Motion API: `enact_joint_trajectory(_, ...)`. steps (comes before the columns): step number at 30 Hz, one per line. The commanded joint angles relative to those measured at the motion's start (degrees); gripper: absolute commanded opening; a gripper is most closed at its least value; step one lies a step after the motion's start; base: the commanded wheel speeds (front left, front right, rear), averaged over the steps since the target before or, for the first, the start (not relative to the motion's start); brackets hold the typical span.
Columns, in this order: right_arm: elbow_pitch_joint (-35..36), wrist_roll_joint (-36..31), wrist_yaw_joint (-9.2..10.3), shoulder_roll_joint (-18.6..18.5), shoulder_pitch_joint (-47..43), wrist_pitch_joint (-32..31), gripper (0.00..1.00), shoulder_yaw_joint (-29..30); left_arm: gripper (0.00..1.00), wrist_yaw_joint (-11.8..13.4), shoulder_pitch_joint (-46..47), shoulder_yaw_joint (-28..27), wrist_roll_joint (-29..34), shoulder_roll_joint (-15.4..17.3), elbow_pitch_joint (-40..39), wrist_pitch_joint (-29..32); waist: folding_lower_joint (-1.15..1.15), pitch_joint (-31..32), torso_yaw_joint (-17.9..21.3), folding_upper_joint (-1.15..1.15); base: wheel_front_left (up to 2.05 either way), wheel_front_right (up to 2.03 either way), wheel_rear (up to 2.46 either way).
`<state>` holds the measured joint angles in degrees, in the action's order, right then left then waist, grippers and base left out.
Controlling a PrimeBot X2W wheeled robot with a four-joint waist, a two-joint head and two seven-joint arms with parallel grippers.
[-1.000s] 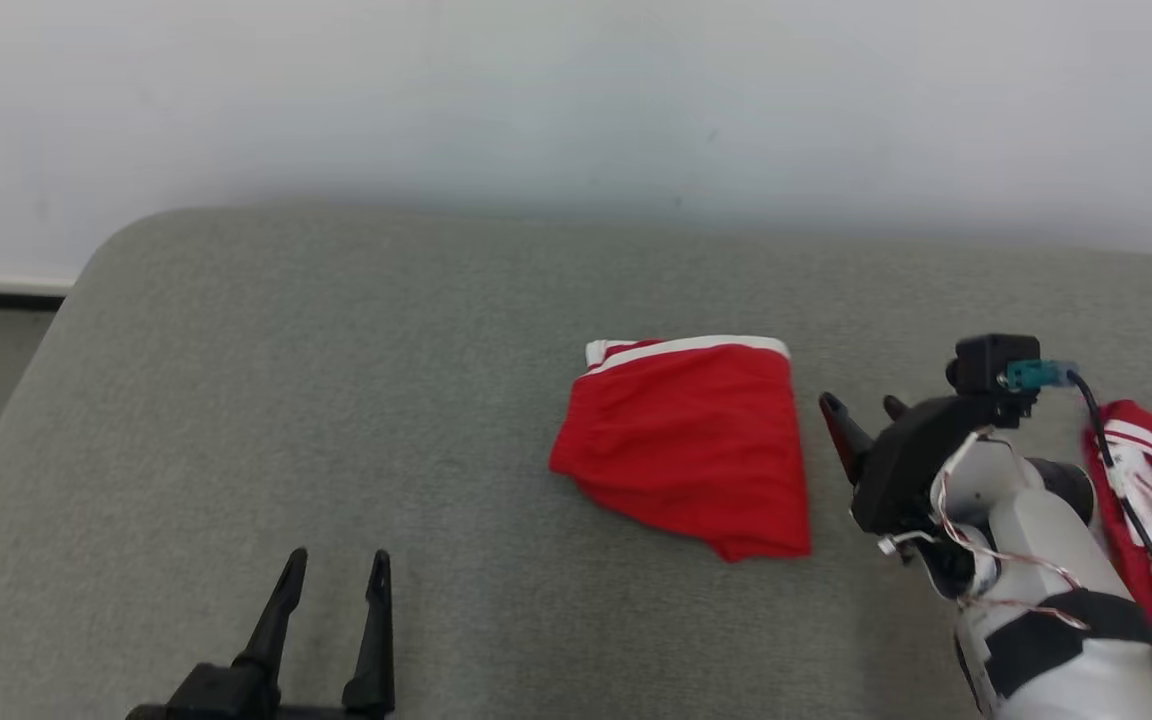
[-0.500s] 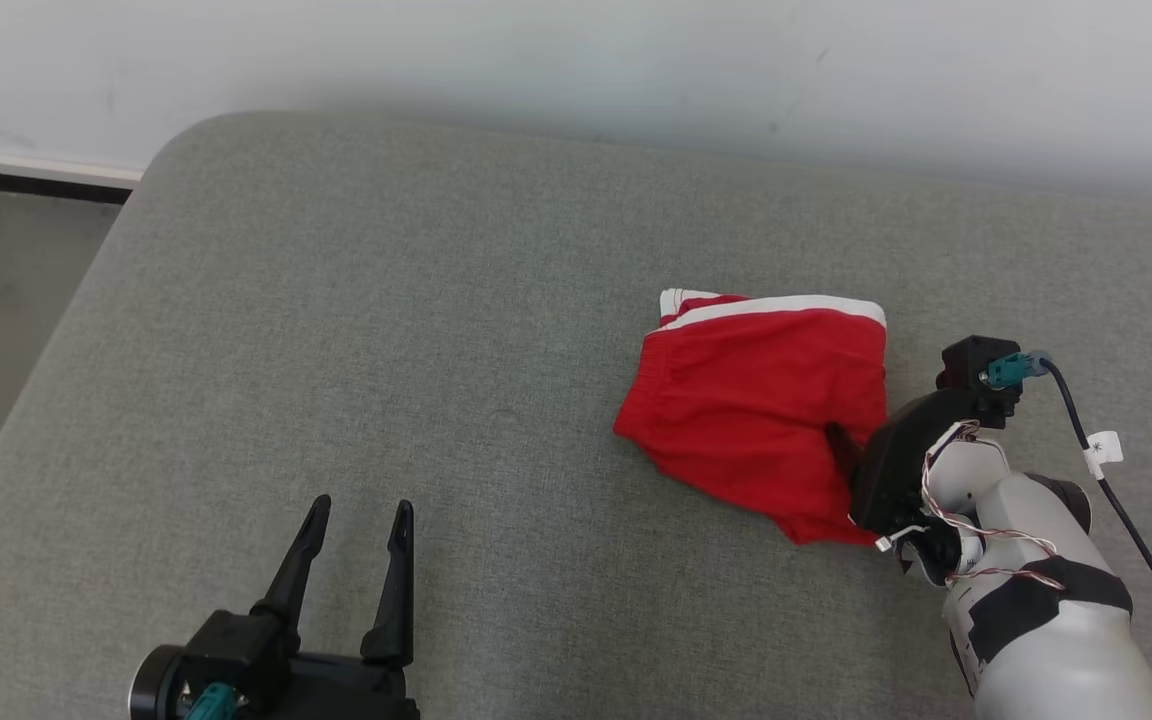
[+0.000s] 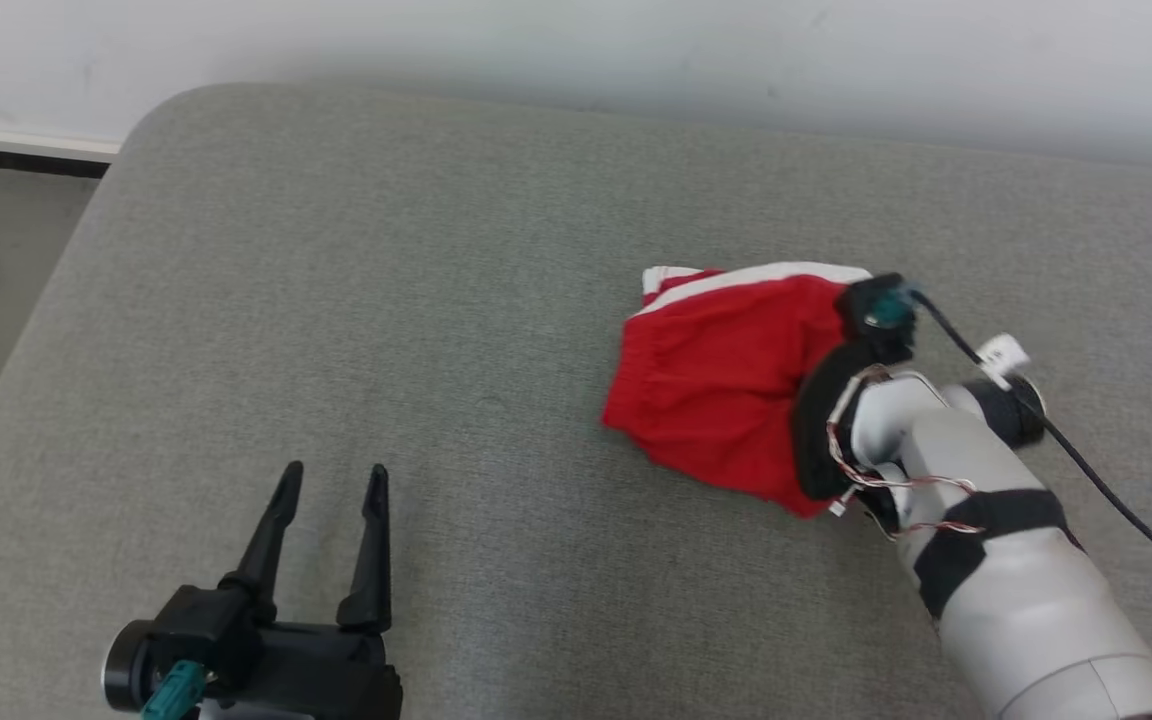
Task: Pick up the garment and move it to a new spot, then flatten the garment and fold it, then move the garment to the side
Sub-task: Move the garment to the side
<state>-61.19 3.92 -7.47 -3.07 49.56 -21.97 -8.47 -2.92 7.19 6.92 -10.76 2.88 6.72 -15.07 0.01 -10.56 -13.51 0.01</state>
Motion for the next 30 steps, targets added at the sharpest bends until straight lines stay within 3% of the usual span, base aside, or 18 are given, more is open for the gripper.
enact_joint_trajectory(1, 0.82, -0.54, 0.00, 0.04, 1.57, -0.72, 0.00, -3.23, 1.00, 0.31, -0.40, -0.83, -0.44, 0.03, -0.45, -0.08, -0.01, 0.19, 1.98, -0.01, 0.00, 0.00, 0.00)
enact_joint_trajectory(8, 5.87, 5.11, 0.00, -1.00, 5.17, -4.97, 0.00, -19.70, 1.00, 0.79, -1.85, -4.47, -0.29, 0.03, -1.73, -0.07, -0.01, 0.22, 8.44, -0.01, 0.00, 0.00, 0.00)
enact_joint_trajectory(15, 17.45, 18.50, 0.00, -8.86, 7.89, -10.30, 0.00, -33.03, 1.00, 0.01, -1.15, -7.51, 0.54, 0.02, -1.89, -0.06, -0.01, -1.07, 15.29, -0.01, 0.00, 0.00, 0.00)
enact_joint_trajectory(23, 27.51, 26.68, 0.00, -19.87, 10.21, -13.52, 0.00, -37.02, 1.00, -1.10, 1.02, -9.84, 2.35, 0.02, -2.38, -0.05, -0.01, -4.09, 21.74, -0.01, 0.00, 0.00, 0.00)
enact_joint_trajectory(30, 30.67, 29.43, 0.00, -25.16, 10.55, -13.16, 0.00, -36.58, 1.00, -1.74, 1.92, -11.09, 4.19, 0.03, -3.67, -0.06, -0.01, -6.85, 26.82, -0.01, 0.00, 0.00, 0.00)
